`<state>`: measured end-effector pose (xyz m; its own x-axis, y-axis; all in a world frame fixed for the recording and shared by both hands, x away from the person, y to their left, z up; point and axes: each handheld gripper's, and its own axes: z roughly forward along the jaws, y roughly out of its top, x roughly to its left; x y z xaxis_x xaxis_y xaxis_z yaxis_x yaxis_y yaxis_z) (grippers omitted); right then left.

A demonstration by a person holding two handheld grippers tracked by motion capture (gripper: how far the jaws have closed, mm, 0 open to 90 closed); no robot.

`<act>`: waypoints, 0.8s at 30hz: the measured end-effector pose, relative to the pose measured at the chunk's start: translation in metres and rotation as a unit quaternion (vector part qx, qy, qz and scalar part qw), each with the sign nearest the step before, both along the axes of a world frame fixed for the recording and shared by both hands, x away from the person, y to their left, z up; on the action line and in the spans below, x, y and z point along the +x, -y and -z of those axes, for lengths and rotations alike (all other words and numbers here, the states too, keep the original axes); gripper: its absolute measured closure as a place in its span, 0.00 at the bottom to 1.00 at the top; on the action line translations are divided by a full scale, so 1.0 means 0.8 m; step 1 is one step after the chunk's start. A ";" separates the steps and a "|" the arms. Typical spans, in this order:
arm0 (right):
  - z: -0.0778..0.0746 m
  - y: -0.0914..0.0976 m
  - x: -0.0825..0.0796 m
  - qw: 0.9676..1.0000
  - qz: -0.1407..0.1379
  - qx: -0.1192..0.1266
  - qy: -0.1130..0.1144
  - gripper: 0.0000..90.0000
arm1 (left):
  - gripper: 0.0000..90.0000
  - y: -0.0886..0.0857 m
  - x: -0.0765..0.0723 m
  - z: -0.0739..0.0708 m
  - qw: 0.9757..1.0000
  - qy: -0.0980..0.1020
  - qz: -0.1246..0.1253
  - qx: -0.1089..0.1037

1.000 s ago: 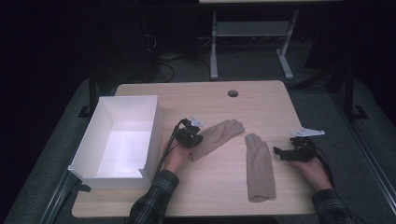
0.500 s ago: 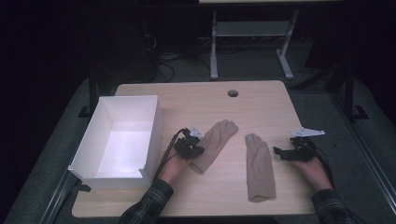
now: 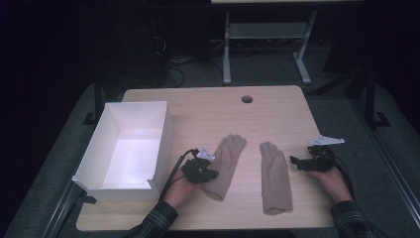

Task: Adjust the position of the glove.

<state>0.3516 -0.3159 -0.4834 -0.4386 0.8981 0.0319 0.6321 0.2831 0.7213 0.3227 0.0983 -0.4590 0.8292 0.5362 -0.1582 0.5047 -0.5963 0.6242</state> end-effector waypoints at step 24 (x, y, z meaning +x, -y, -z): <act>0.000 0.000 0.000 1.000 0.000 0.000 0.000 0.15 | 0.73 0.002 0.017 -0.018 0.998 0.050 -0.036 -0.002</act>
